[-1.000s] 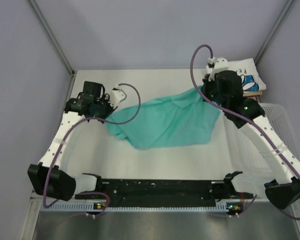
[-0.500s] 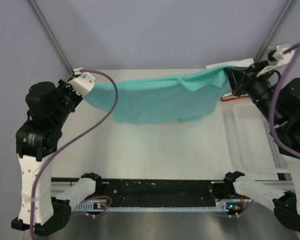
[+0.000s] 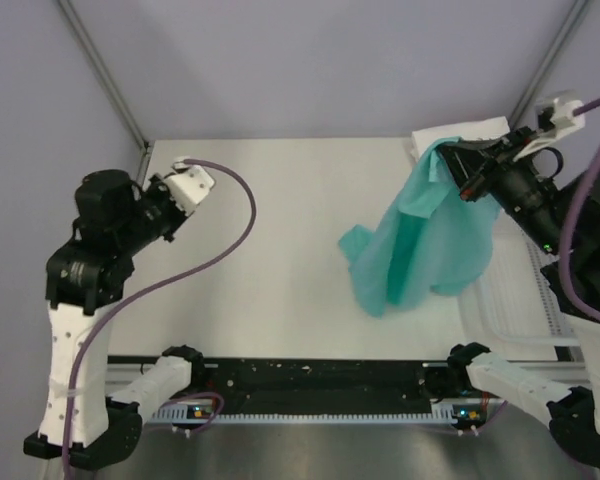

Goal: Fold and stack the t-shirts
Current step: Flatten out the tshirt

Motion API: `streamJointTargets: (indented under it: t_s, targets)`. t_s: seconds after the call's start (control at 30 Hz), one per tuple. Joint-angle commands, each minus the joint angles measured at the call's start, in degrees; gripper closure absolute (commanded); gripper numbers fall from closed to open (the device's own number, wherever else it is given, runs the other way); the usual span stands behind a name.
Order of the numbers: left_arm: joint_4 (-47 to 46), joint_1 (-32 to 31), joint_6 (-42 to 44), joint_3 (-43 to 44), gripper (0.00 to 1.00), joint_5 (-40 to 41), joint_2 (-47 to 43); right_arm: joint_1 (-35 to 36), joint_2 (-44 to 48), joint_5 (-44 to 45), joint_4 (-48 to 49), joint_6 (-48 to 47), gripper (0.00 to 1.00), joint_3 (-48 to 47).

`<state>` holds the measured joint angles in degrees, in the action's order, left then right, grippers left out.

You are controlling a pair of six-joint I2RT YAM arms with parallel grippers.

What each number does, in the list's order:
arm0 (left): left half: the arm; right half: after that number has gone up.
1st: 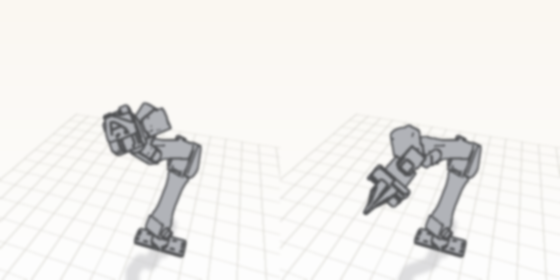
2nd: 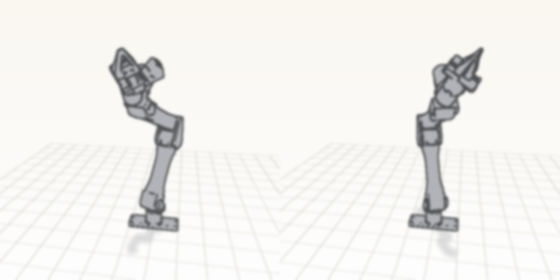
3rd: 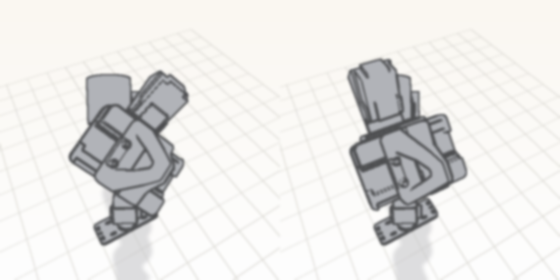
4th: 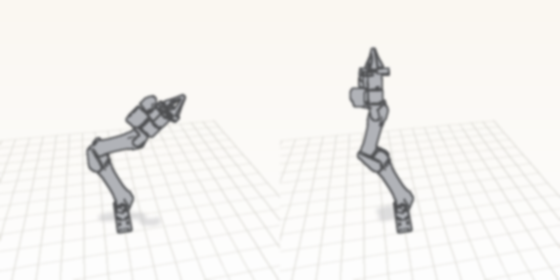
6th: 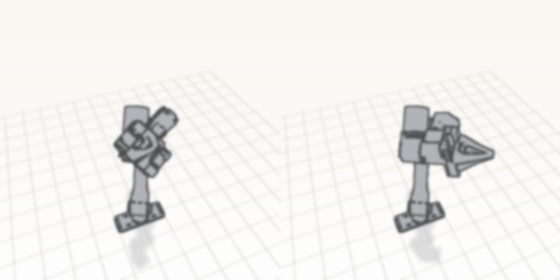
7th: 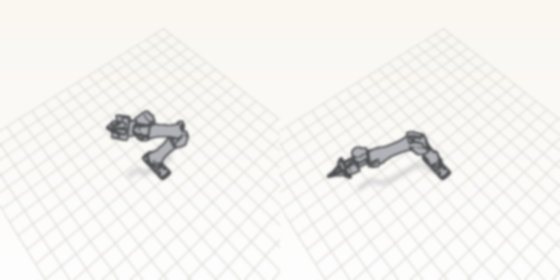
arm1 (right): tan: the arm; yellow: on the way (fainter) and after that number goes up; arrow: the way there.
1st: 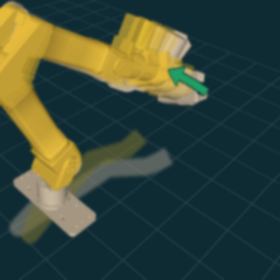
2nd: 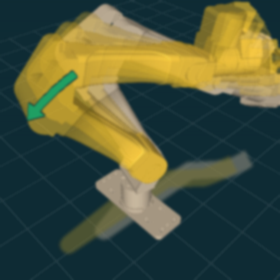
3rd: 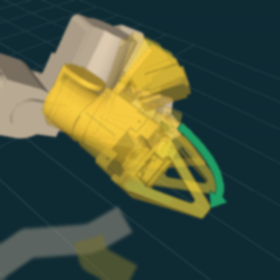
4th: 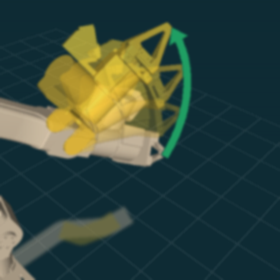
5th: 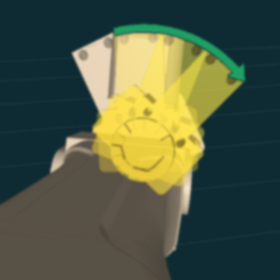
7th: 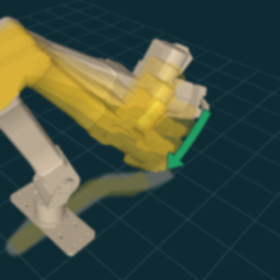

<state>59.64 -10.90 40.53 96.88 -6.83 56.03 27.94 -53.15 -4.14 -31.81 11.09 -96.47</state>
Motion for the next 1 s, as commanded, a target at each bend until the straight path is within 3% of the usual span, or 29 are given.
streamJointTargets:
  t_s: [0.0, 0.1, 0.17, 0.27, 0.37, 0.6, 0.77, 0.97]
  targets:
    - [0.4, -2.5, -2.1, -15.8, 0.67, -23.3, 3.1, -0.4, -2.1, 0.7, 1.9, 1.9, 1.00, 7.1]
    - [-5.1, -9.2, -3.2, -24.3, 0.50, -30.3, 4.1, -0.4, -1.2, 6.7, 1.9, 1.7, 1.00, 11.8]
    - [-9.3, -16.9, -5.2, -27.7, 0.44, -28.2, 6.4, -0.4, -0.5, 10.2, 1.9, 1.2, 1.00, 14.8]
    - [-17.6, -27.8, -8.7, -31.6, 0.41, -22.9, 10.9, -0.6, 0.8, 16.9, 1.7, 1.2, 1.00, 20.2]
    - [-24.8, -34.9, -11.7, -32.2, 0.38, -20.5, 17.7, -3.6, 1.6, 22.2, 1.4, 1.0, 1.00, 24.0]
    - [-29.7, -50.0, -12.3, -22.8, 0.38, -16.0, 37.6, -18.1, -0.3, 20.8, 1.1, 3.0, 1.00, 30.6]
    - [-32.5, -55.8, -15.2, -13.3, 0.37, -17.0, 50.7, -19.3, -2.0, 20.9, 1.8, 2.2, 1.00, 32.5]
    - [-27.2, -57.9, -20.1, 0.1, 0.37, -14.3, 63.5, -19.8, -1.3, 21.6, 2.0, 0.6, 1.00, 33.4]
